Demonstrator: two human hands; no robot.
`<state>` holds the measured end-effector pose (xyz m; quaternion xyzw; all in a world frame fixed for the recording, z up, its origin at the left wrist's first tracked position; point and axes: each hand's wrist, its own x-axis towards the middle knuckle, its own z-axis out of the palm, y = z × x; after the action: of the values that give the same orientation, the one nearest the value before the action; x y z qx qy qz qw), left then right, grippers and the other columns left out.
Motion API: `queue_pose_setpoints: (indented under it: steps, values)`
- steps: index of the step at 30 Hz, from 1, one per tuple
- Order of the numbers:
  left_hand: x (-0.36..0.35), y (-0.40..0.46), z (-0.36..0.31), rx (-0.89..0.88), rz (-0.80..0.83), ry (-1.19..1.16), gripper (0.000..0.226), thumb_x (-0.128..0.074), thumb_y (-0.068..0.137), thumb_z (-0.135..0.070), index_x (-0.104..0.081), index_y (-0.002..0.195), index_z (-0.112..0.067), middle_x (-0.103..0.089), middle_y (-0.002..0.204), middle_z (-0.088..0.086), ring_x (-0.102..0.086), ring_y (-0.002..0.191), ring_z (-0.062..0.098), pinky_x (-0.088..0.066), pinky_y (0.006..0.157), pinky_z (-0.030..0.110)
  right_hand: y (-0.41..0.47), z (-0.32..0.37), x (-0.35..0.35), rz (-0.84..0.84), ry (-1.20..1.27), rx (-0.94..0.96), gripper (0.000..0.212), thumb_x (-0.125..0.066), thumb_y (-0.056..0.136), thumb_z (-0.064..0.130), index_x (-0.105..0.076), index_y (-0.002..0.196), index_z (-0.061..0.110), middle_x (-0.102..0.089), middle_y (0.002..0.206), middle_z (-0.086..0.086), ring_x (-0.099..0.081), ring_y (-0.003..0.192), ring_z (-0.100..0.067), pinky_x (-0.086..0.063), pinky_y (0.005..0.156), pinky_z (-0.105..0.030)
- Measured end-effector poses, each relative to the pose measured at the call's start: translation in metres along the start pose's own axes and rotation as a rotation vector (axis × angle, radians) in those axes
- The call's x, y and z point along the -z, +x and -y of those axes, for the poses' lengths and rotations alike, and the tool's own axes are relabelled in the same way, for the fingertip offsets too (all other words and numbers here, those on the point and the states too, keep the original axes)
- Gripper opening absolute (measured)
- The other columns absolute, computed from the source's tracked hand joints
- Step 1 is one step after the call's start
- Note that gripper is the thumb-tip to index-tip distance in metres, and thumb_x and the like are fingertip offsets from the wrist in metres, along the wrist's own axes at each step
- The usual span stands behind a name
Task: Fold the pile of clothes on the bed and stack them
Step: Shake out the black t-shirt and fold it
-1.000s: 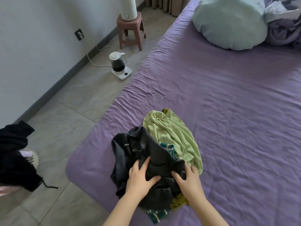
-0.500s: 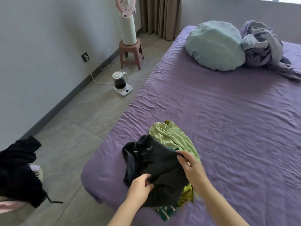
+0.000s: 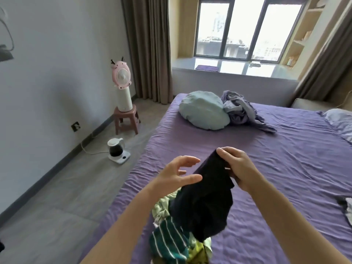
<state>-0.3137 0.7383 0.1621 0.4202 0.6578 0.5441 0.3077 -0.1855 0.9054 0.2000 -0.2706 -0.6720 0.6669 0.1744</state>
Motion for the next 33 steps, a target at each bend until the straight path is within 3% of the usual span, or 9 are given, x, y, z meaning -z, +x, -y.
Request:
queue_pose_setpoints:
  steps: [4,8,11,17,19,26,30,31,33]
  values:
    - [-0.047,0.007,-0.016,-0.011,0.152,-0.073,0.033,-0.079,0.073,-0.021,-0.06,0.1,-0.015,-0.063,0.087,-0.005,-0.06,0.082,0.009,-0.048,0.072,0.024,-0.014,0.038,0.042,-0.177,0.163,0.005,0.017,-0.054,0.096,0.015,-0.061,0.081,0.009,-0.062,0.058,0.001,-0.06,0.049,-0.008,-0.048,0.043,-0.02]
    - [-0.086,0.028,-0.038,-0.101,0.002,-0.031,0.021,-0.068,0.085,-0.003,-0.055,0.071,-0.012,-0.045,0.063,-0.002,-0.041,0.062,0.011,-0.032,0.059,0.028,-0.038,0.058,0.095,-0.409,0.09,0.072,0.015,-0.06,0.093,0.017,-0.06,0.079,0.012,-0.061,0.065,-0.003,-0.061,0.059,-0.015,-0.052,0.049,-0.024]
    - [-0.099,0.043,-0.071,-0.104,-0.037,-0.12,0.026,-0.058,0.087,0.006,-0.063,0.076,-0.016,-0.058,0.063,-0.011,-0.05,0.062,0.004,-0.041,0.06,0.019,-0.055,0.055,0.144,-0.587,-0.151,0.146,0.021,-0.064,0.09,0.022,-0.059,0.074,0.009,-0.061,0.075,-0.013,-0.056,0.073,-0.025,-0.048,0.069,-0.035]
    - [-0.131,0.073,-0.128,-0.106,-0.023,-0.125,0.007,-0.061,0.089,-0.004,-0.067,0.086,-0.004,-0.064,0.078,0.007,-0.056,0.074,0.014,-0.047,0.074,0.027,-0.086,0.037,0.232,-0.826,-0.592,0.183,0.027,-0.059,0.094,0.027,-0.059,0.091,0.001,-0.057,0.079,-0.008,-0.053,0.079,-0.025,-0.029,0.067,-0.029]
    - [-0.148,0.083,-0.142,-0.105,-0.02,-0.093,0.009,-0.063,0.089,-0.006,-0.069,0.092,0.0,-0.066,0.083,0.01,-0.057,0.078,0.016,-0.049,0.079,0.031,-0.093,0.036,0.257,-0.833,-0.641,0.174,0.029,-0.058,0.094,0.027,-0.059,0.092,-0.002,-0.058,0.079,-0.01,-0.056,0.082,-0.029,-0.027,0.065,-0.029]
    - [-0.216,0.099,-0.173,-0.034,0.146,-0.164,0.013,-0.06,0.088,0.003,-0.068,0.087,-0.007,-0.064,0.079,0.006,-0.058,0.076,0.016,-0.05,0.069,0.022,-0.105,0.045,0.322,-0.684,-0.705,0.199,0.021,-0.061,0.092,0.024,-0.056,0.085,0.005,-0.059,0.079,-0.01,-0.054,0.078,-0.026,-0.037,0.069,-0.034]
    - [-0.24,0.094,-0.176,-0.034,0.721,-0.015,0.049,-0.061,0.084,0.01,-0.059,0.126,-0.017,-0.062,0.122,0.003,-0.058,0.113,0.016,-0.048,0.093,0.025,-0.109,0.052,0.339,-0.46,-0.327,0.177,0.019,-0.059,0.094,0.019,-0.054,0.077,0.011,-0.053,0.072,-0.01,-0.052,0.069,-0.02,-0.045,0.065,-0.034]
    - [-0.248,0.095,-0.175,-0.042,0.779,-0.004,0.056,-0.062,0.084,0.008,-0.052,0.134,-0.017,-0.057,0.133,0.001,-0.053,0.123,0.014,-0.046,0.096,0.025,-0.11,0.054,0.342,-0.405,-0.254,0.178,0.019,-0.058,0.094,0.018,-0.055,0.077,0.011,-0.052,0.07,-0.009,-0.051,0.064,-0.017,-0.044,0.059,-0.028]
    - [-0.268,0.098,-0.176,-0.065,0.647,-0.049,0.061,-0.061,0.086,0.008,-0.047,0.138,-0.02,-0.051,0.141,-0.003,-0.048,0.13,0.012,-0.046,0.095,0.023,-0.114,0.059,0.348,-0.311,-0.187,0.183,0.018,-0.057,0.094,0.021,-0.057,0.079,0.012,-0.053,0.068,-0.006,-0.052,0.06,-0.012,-0.043,0.052,-0.02]
